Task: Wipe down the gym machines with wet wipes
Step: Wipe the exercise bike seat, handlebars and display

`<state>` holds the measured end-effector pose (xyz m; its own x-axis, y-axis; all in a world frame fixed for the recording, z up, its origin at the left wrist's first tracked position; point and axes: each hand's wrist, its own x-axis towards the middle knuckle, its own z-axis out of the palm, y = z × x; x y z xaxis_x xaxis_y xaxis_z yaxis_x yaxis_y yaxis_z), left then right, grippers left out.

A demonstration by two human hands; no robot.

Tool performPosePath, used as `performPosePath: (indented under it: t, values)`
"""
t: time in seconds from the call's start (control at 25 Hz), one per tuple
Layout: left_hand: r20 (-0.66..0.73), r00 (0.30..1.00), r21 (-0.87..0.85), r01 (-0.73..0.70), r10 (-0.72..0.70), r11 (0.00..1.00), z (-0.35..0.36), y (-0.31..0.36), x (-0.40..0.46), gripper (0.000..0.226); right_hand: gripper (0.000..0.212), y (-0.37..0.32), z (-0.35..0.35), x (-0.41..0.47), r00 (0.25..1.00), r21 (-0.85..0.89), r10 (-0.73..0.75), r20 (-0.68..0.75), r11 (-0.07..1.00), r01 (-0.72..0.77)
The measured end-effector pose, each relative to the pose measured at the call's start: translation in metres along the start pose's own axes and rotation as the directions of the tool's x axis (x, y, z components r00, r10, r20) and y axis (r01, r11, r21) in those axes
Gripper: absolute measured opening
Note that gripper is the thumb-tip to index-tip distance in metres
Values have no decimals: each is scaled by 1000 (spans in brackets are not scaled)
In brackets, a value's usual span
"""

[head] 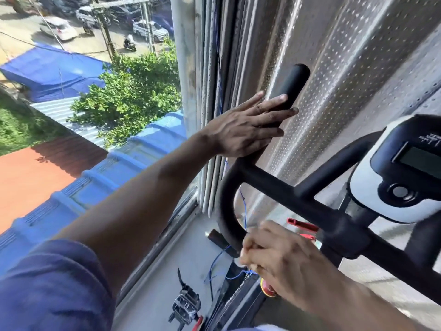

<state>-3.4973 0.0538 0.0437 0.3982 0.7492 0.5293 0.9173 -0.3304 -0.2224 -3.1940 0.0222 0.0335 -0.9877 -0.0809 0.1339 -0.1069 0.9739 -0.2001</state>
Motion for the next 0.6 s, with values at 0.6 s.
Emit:
performPosePath:
  t: [0.6]
  values:
    - [-31,999,-91,-21,18,996,11,-16,12,40,17,4,4,114,953,-160,253,-164,947,-279]
